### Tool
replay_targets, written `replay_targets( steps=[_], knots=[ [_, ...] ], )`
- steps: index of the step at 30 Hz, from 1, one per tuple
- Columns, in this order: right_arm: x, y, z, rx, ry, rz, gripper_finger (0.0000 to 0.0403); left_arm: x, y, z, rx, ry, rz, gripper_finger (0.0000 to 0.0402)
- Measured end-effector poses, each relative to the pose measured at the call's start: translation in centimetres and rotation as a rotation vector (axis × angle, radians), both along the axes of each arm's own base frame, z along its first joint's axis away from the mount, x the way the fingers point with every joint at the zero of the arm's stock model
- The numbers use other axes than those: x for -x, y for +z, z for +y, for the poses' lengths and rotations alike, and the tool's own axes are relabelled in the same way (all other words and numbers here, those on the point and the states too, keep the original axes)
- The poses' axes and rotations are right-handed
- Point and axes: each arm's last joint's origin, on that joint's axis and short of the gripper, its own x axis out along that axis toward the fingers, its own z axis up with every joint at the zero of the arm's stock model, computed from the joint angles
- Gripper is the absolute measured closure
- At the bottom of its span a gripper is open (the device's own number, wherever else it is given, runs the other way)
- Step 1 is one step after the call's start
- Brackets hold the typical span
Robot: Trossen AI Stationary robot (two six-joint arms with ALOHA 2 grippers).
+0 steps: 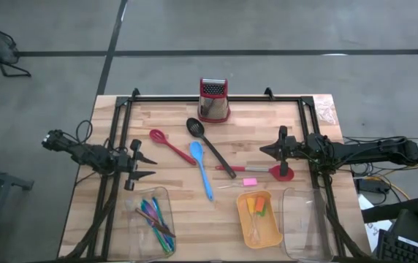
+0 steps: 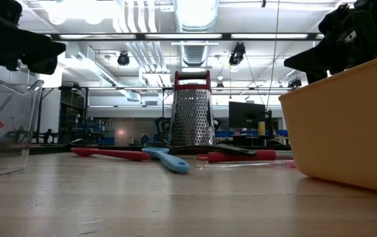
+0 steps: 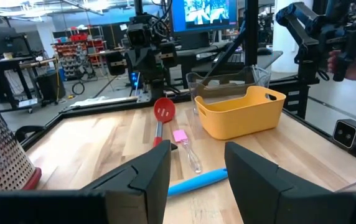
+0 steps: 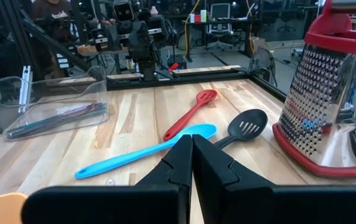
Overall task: Pick & Place Kitchen Items
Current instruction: Put the black serving spoon into the right transparent bin
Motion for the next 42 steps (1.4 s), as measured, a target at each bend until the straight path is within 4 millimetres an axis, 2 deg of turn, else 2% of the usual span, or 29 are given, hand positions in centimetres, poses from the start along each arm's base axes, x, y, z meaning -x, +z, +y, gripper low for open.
replay_targets(
  steps=[5, 9, 16, 24, 28, 33, 42],
  knots=[
    [0.0, 0.0, 0.0, 0.058, 0.005, 0.002, 0.0394, 0.0, 0.0, 0.0, 0.0, 0.0, 0.0, 0.0243],
    [0.0, 0.7, 0.0, 0.091, 0.005, -0.064, 0.0394, 0.0, 0.0, 0.0, 0.0, 0.0, 0.001, 0.0243],
    [0.1, 2.5, 0.0, -0.008, 0.002, -0.258, 0.0394, 0.0, 0.0, 0.0, -0.001, 0.0, 0.002, 0.0243],
    [-0.4, 2.0, 0.0, -0.154, 0.007, -0.232, 0.0394, 0.0, -0.1, 0.0, -0.001, 0.0, 0.003, 0.0243],
    [-1.2, 1.3, -0.1, -0.244, 0.003, -0.206, 0.0394, 0.0, -0.1, 0.0, -0.002, 0.0, 0.003, 0.0243],
    [-2.5, 1.0, -0.1, -0.243, 0.003, -0.201, 0.0394, 0.0, -0.1, 0.0, -0.001, 0.0, 0.004, 0.0243],
    [-7.1, 2.0, 0.1, -0.302, 0.014, -0.055, 0.0394, 0.0, -0.1, 0.0, 0.0, 0.001, 0.001, 0.0243]
  ],
)
